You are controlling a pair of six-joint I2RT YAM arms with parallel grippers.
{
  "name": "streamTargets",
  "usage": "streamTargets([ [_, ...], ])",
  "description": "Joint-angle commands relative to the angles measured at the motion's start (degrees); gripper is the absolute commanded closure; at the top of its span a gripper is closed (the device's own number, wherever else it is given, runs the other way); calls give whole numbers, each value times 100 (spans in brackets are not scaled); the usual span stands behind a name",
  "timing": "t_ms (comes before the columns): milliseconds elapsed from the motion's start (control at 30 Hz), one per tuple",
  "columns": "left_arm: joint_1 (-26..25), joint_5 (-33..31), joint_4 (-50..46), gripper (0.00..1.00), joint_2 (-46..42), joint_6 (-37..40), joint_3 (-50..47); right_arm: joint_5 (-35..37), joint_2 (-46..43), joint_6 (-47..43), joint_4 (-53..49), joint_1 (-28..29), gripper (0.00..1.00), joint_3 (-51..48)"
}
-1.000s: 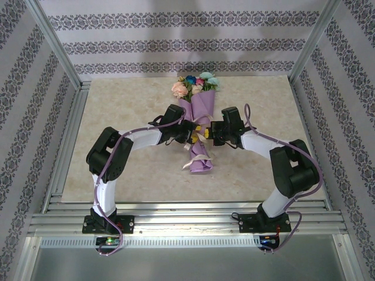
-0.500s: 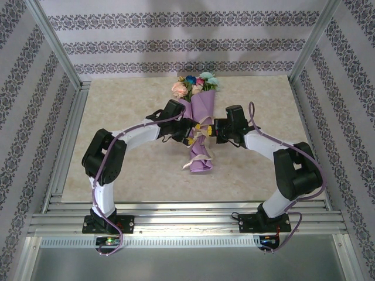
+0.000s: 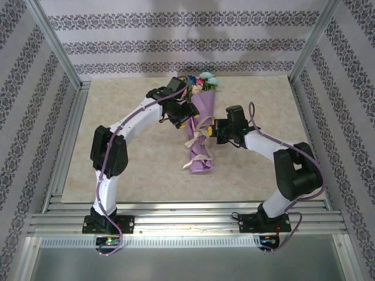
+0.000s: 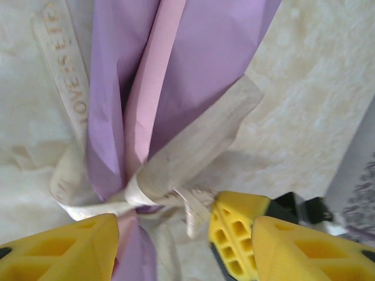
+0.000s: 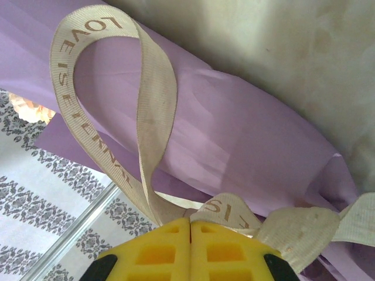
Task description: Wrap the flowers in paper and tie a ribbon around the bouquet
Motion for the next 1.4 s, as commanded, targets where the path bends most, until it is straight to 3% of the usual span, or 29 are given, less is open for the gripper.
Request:
streamTargets([
  [0, -92, -292, -505, 40, 383, 1478, 341, 27, -172, -61, -11, -28, 100, -125],
  [133, -318, -554, -578, 42, 734, 2285, 865, 40, -196, -44, -6, -19, 100, -168],
  [333, -545, -952, -549, 43, 998, 2832, 1140, 52, -220, -37, -6, 4, 100, -205],
  [700, -694, -1542, -784, 50, 1444, 3023, 1455, 36, -244, -35, -14, -14, 100, -248],
  [833, -709, -1627, -842, 60, 1503, 3043, 1489, 28, -229, -36, -10, -19, 100, -255],
  [1067, -773, -1974, -663, 91, 1099, 2846, 1111, 62, -235, -127, 52, -110, 100, -282],
  [1200, -773, -2071, -217, 99, 466, 2447, 299, 127, -268, -220, 149, -189, 100, -368],
  [1367, -738, -1992, -41, 100, 42, 1989, -340, 183, -299, -238, 307, -217, 100, -582],
])
